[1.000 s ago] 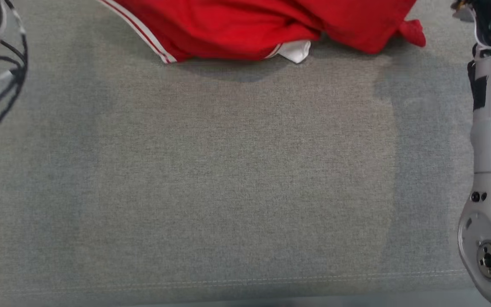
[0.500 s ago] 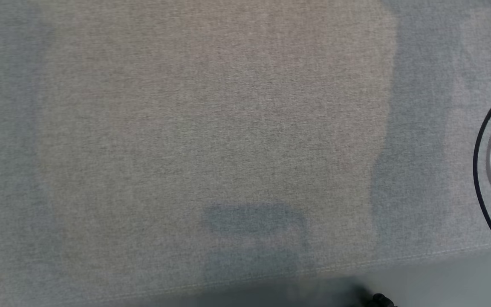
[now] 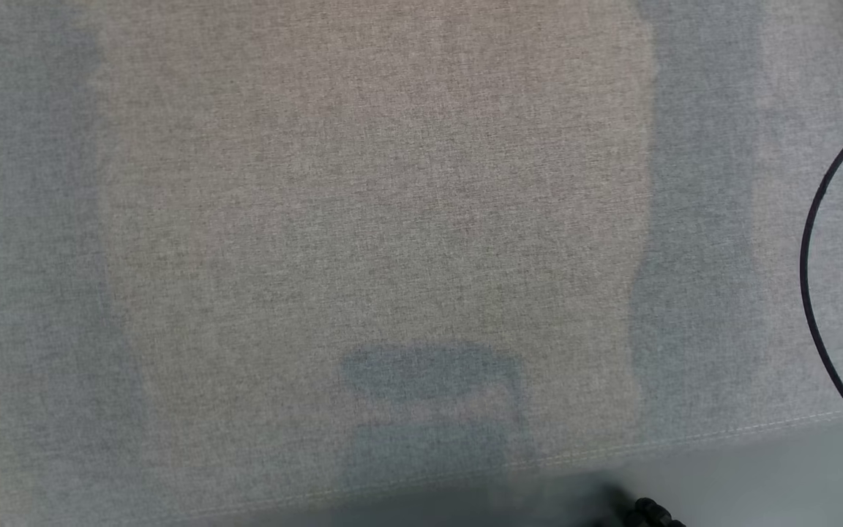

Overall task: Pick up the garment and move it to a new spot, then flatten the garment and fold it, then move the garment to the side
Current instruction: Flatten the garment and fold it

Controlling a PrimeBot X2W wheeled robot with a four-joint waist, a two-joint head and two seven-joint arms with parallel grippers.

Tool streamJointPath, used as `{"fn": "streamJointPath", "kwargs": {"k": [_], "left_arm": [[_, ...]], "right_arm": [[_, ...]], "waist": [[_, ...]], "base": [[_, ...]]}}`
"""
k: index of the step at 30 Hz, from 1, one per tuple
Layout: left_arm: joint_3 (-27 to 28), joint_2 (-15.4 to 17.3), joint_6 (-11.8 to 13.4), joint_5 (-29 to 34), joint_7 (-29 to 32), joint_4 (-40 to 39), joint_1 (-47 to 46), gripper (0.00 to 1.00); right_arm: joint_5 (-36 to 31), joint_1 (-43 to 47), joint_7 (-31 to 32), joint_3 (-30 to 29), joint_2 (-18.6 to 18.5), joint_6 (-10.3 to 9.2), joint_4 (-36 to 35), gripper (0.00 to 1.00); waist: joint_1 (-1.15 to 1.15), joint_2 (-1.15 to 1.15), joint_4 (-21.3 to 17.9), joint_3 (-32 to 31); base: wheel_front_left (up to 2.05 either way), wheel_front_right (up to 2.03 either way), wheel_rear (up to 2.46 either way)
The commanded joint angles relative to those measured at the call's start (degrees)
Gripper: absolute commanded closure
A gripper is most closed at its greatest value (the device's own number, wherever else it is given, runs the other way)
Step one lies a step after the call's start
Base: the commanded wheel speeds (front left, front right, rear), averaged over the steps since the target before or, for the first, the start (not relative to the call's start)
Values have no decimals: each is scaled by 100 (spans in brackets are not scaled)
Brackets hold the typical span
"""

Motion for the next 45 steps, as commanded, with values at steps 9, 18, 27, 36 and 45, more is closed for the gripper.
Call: {"fn": "streamJointPath", "kwargs": {"k": [9, 18, 27, 36, 45], "left_arm": [[-61, -323, -217, 93, -4, 52, 393, 100], [-535, -75, -247, -392, 16, -1118, 2035, 100], [-530, 25, 180, -818, 168, -2820, 5012, 100], [-632, -227, 638, -969, 135, -3250, 6866, 100], [-940, -313, 932, -741, 154, -3008, 8063, 100]], "right_arm": [[-295, 239, -32, 355, -60, -9, -158, 100], [817, 1446, 463, 1567, -632, -9, -490, 100], [1943, 4525, 2644, 1416, -1763, -12, -2705, 100], [1740, 7218, 4317, 632, -1180, -11, -4782, 100], [1418, 8750, 4809, -119, -252, -11, -5526, 100]], "waist": [[-1, 0, 304, 263], [-1, 0, 527, -130], [-1, 0, 701, -1200], [-1, 0, 607, -1911], [-1, 0, 537, -2439]], "base": [[0, 0, 0], [0, 0, 0], [0, 0, 0], [0, 0, 0], [0, 0, 0]]}}
